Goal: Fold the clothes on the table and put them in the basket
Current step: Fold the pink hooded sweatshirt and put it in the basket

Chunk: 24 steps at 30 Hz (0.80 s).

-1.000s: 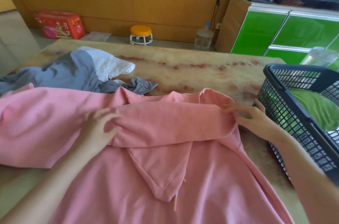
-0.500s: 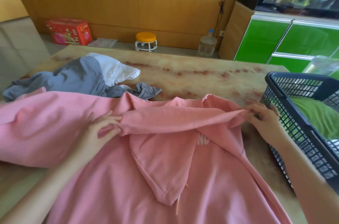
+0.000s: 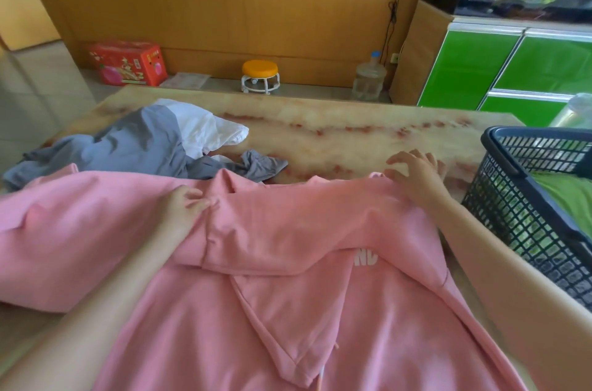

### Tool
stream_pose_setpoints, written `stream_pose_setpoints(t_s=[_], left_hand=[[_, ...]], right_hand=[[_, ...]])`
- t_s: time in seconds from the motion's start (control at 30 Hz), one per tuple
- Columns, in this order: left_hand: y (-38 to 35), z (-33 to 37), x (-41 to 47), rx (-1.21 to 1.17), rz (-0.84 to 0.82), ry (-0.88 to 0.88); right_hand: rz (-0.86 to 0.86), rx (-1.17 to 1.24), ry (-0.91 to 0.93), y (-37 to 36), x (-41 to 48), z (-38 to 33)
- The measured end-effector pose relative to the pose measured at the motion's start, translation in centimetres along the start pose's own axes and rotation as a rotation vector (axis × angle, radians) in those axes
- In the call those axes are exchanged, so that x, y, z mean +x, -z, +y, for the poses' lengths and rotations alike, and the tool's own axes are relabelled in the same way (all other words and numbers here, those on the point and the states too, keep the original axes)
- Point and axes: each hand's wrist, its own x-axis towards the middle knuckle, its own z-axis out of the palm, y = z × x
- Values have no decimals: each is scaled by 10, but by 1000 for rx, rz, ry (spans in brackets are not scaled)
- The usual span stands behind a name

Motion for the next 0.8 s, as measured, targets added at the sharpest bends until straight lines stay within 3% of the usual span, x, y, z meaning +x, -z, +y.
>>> stream_pose_setpoints(t_s=[0.17,0.27,0.37,0.47,0.53,0.8], left_hand=[[-2,0,-10,-55,67,-125],[0,-1,-19,97,137,-220],[3,-2,-40,251,234,-402],[4,-7,-67,203,81,-577],[5,-14,-79,203,-36,-585],[10,-29,-91,341,-199,-596]], right_hand=[[175,62,214,4,-65,-21],[145,28,271,4,-124,-21],[199,-17,215,7,-164,0],[179,-159,228,-1,-186,18],[181,-223,220,-4,-192,20],[177,-261,257,2,-188,39]])
